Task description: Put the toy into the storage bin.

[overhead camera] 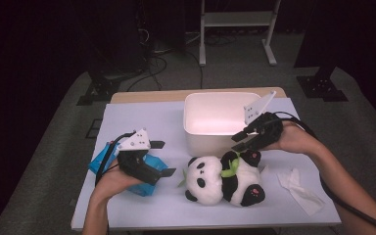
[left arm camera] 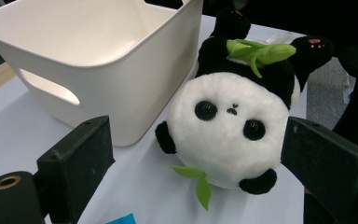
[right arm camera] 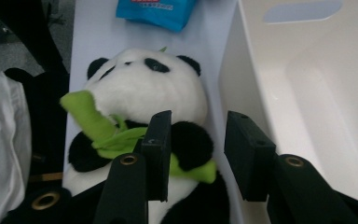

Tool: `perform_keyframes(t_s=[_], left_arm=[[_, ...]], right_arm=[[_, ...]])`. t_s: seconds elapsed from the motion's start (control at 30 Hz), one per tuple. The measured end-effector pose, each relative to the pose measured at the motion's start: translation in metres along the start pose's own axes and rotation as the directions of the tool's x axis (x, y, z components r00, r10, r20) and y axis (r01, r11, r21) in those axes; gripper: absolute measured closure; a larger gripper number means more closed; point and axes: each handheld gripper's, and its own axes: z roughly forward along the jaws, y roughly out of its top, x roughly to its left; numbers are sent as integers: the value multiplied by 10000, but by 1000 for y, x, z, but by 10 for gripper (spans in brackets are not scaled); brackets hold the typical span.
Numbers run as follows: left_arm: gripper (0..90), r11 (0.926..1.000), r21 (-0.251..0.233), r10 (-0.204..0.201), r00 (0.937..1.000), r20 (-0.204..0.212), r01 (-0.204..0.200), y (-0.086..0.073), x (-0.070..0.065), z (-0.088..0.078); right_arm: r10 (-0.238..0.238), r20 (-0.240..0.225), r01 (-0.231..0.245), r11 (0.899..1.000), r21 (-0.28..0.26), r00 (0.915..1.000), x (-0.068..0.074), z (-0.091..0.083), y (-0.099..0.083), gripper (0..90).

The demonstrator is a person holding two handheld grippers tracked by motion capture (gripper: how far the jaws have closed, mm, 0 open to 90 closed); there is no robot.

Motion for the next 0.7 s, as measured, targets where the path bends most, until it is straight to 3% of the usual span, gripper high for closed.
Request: perform_keyframes(t_s=[0.43,0.7], left_arm=[[80,10000,-39,-28,10000,17,28,0,0,-1],[80,9999,-74,-78,10000,-9,78,-1,1,-1]], right_arm=[[-283,-711,291,9995,95,9971,43,11,-13,564],[-710,-905,734,9970,226,9934,54,23,-7,537]])
